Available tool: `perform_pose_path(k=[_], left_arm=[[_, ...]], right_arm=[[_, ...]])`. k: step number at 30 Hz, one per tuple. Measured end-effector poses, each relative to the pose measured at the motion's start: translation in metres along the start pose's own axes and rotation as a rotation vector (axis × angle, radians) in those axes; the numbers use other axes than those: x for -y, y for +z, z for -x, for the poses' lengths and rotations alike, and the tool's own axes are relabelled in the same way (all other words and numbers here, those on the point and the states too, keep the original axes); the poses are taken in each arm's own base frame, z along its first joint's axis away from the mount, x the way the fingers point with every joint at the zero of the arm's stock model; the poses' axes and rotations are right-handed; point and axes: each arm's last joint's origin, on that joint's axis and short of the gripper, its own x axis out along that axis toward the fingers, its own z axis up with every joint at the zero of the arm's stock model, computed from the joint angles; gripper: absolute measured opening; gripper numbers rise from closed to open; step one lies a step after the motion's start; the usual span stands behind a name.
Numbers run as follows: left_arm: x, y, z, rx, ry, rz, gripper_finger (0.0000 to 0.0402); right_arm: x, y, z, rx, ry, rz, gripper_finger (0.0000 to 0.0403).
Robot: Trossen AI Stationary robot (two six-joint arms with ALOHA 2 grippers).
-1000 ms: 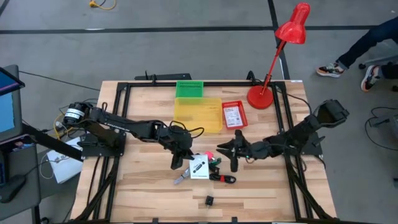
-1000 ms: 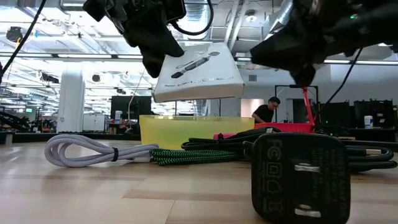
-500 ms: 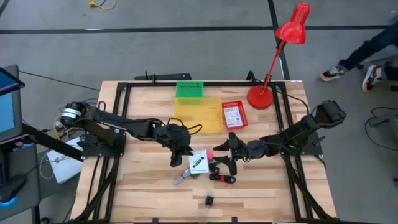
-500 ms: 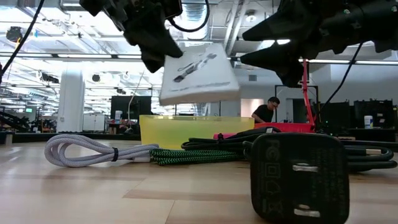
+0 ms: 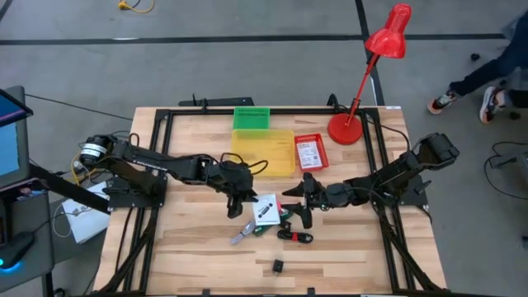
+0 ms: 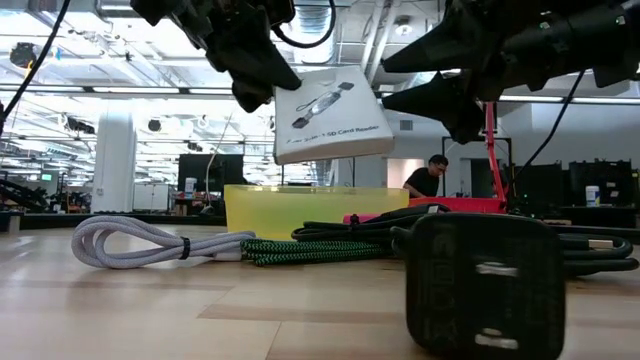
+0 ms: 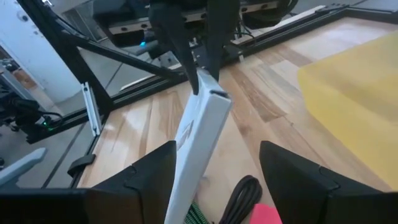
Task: Pick and place items into bin
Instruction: Put the white card reader box into the red bin
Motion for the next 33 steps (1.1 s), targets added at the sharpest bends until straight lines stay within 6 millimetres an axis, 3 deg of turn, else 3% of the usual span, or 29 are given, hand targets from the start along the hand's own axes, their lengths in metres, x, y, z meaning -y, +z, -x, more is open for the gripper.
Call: perform_pose_path(k=[27,33], left_arm=[[-0.002,0.013,0.001,0.136,0.000,-0.025,0.0037],[-0.002,0.016,0.002,0.164,0.010,-0.028,0.0040]], right_arm=[[0.004,0.008,-0.004,0.038,-0.035,-0.007,0.0221],[0.005,0.009,-0.004,0.044,-0.040,-0.010,0.0196]])
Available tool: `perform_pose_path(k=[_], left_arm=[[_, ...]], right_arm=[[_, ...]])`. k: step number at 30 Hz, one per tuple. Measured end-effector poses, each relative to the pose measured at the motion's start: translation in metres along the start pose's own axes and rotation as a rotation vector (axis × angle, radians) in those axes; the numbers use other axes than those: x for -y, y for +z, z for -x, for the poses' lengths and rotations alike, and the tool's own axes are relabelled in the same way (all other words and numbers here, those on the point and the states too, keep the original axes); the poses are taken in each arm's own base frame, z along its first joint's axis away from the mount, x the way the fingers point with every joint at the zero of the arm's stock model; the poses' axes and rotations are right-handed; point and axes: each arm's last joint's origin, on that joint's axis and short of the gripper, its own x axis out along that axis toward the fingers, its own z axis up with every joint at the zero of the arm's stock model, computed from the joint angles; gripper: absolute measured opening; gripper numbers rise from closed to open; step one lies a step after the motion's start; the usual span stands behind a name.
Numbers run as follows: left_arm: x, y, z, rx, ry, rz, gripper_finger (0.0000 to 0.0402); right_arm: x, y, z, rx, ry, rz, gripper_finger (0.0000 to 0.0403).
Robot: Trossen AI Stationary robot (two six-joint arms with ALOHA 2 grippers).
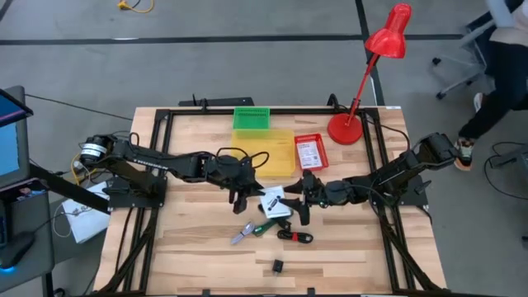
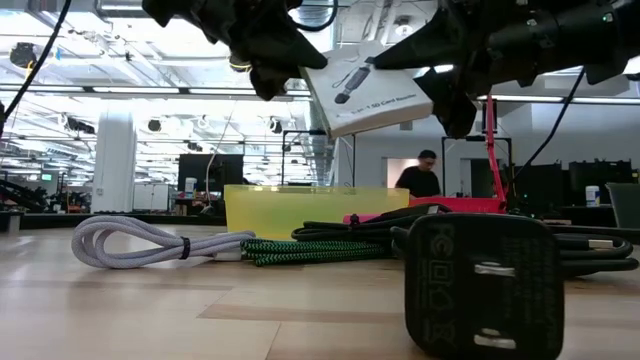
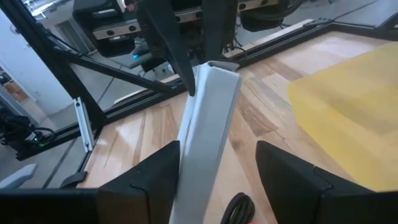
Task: Pick and place items into bin
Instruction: Put the white card reader box into the red bin
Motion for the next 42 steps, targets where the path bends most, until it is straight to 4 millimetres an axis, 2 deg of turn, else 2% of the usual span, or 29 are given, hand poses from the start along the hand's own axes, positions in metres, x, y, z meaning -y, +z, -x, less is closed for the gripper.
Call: perform_pose_path(k=[4,10,12,27,30,36,42], left_arm=[[0.0000,0.0007,0.0000,0.009,0.004,-0.001,0.0041],[-0.0007,0.0009,0.0000,0.013,0.022,-0.008,0.0042],[-0.0006,0.0009,0.0000,0.014,0.027,-0.010,0.0043],[-0.0006,0.0013,-0.0001,0.023,0.064,-0.008,0.0049],[-0.0007,0.0023,0.0000,0.035,0.071,-0.005,0.0072],[0.0000,0.0036,0.0002,0.046,0.073,-0.003,0.0146],[0.0031,-0.0023,0.0032,-0.022,0.073,0.004,0.0200]], right_arm=[[-0.0002,0.0003,-0.0001,0.001,0.001,0.000,0.0152],[0.0029,0.0012,-0.0012,0.000,-0.009,0.020,0.0039],[0.0027,0.0012,-0.0011,0.000,-0.008,0.040,0.0019],[0.0032,0.0014,-0.0010,0.006,-0.015,0.063,0.0018],[0.0033,0.0015,-0.0011,0.008,-0.018,0.066,0.0018],[0.0035,0.0015,-0.0011,0.008,-0.021,0.070,0.0017],[0.0038,0.0008,-0.0011,0.000,-0.022,0.073,0.0017]])
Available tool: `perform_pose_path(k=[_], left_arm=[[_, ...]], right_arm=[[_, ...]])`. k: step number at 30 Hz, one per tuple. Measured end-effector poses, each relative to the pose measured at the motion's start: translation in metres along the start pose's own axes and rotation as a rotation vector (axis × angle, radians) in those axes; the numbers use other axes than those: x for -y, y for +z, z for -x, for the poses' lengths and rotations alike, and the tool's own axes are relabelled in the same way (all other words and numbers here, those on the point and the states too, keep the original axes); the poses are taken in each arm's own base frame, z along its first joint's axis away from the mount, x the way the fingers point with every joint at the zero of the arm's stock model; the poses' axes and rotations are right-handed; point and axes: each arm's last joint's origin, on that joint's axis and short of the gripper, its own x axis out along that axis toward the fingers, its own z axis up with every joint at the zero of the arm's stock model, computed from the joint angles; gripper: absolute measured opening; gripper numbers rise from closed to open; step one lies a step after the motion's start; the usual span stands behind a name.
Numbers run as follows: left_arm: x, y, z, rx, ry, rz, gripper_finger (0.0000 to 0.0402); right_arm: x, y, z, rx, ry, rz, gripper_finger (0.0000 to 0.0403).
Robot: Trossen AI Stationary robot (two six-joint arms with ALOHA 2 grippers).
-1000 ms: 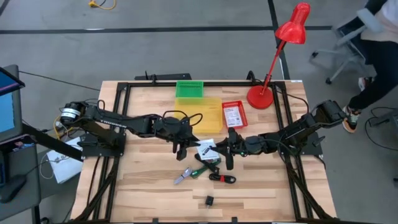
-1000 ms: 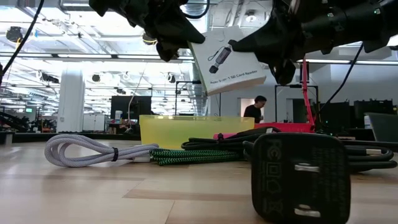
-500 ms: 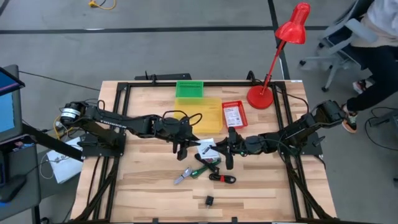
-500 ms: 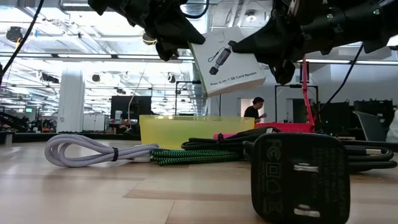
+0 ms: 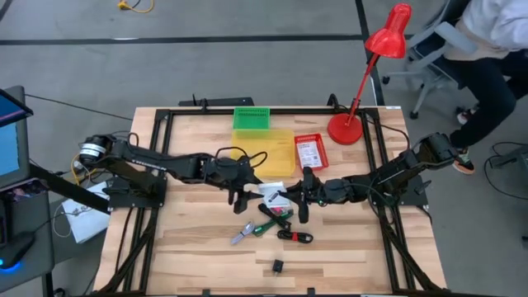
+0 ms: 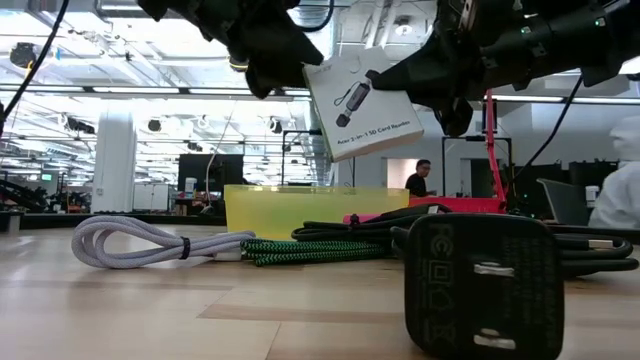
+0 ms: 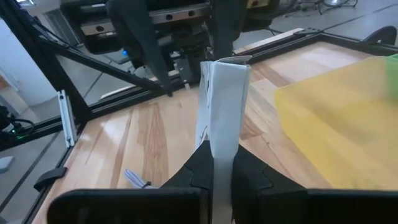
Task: Pick and place items into bin
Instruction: Put the white card reader box into the red bin
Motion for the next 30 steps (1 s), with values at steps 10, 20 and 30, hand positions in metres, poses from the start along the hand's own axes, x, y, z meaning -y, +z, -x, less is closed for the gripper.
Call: perform_pose_path(k=[10,20,30], left_arm=[[0.008,0.000,0.044,-0.089,0.034,-0.011,0.0214],[0.015,-0.002,0.097,-0.093,0.171,-0.004,0.0215],[0.015,-0.008,0.103,-0.144,0.188,0.032,0.0215]], right_arm=[[0.002,-0.002,0.000,-0.010,-0.053,0.005,0.0017],[0.011,-0.001,0.003,0.042,-0.281,-0.037,0.0017],[0.044,0.040,0.039,0.029,-0.421,-0.152,0.0017]])
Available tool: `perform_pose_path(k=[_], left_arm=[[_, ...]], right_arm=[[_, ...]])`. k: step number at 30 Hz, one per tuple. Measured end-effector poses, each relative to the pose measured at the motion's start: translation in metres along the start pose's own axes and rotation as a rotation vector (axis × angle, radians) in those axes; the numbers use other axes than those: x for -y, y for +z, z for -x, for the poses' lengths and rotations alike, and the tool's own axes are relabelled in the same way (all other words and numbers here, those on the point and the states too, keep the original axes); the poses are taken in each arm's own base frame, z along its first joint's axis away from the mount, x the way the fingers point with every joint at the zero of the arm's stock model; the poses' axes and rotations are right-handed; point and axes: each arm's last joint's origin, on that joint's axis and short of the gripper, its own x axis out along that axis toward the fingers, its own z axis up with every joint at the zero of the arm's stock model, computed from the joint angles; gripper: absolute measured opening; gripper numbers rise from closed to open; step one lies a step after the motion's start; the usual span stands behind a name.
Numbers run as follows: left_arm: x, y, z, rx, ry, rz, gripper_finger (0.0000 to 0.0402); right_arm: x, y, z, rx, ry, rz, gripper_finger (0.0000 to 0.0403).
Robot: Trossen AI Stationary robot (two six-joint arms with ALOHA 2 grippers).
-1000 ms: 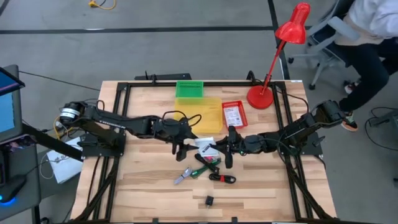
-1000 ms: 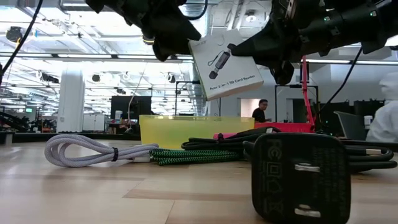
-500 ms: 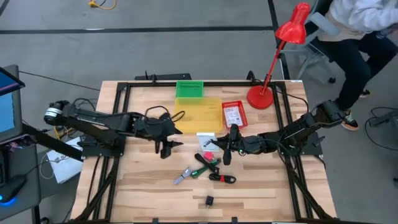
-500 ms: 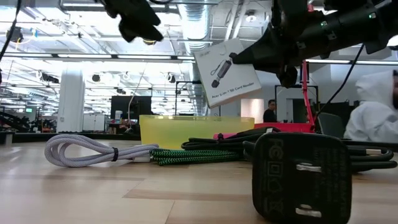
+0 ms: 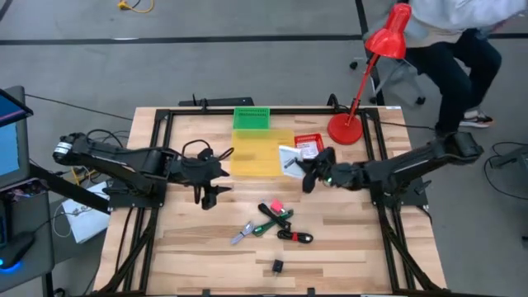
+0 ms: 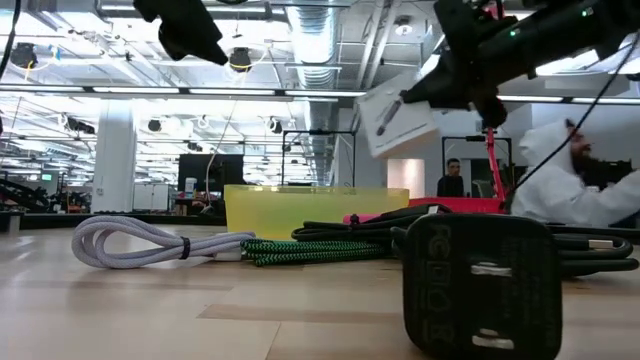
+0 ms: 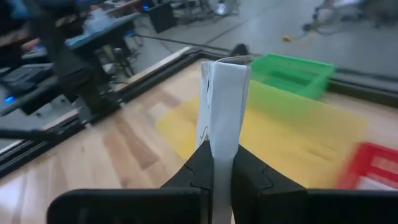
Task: Pick and place items into bin
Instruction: Put the white card reader box into the red bin
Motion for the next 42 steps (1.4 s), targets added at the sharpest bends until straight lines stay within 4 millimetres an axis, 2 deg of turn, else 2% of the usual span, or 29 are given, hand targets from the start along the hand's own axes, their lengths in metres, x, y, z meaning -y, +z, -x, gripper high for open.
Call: perform_pose_path(k=[9,12,17,29,38,42], left_arm=[[0.000,-0.002,-0.001,-0.020,0.006,0.012,0.0215],[0.000,-0.002,-0.001,-0.020,0.006,0.012,0.0215],[0.000,-0.002,-0.001,-0.019,0.006,0.012,0.0215],[0.000,-0.002,-0.001,-0.027,-0.017,0.013,0.0215],[0.000,-0.003,-0.001,-0.030,-0.016,0.012,0.0215],[0.000,-0.003,-0.001,-0.031,-0.016,0.012,0.0215]], right_arm=[[0.048,0.041,0.025,-0.246,-0.161,-0.121,0.0017],[0.057,0.053,0.023,-0.288,-0.180,-0.152,0.0017],[0.070,0.064,0.010,-0.354,-0.155,-0.193,0.0016],[0.104,0.053,-0.026,-0.539,-0.213,-0.289,0.0016],[0.107,0.049,-0.031,-0.575,-0.205,-0.305,0.0017],[0.106,0.049,-0.031,-0.581,-0.195,-0.307,0.0037]])
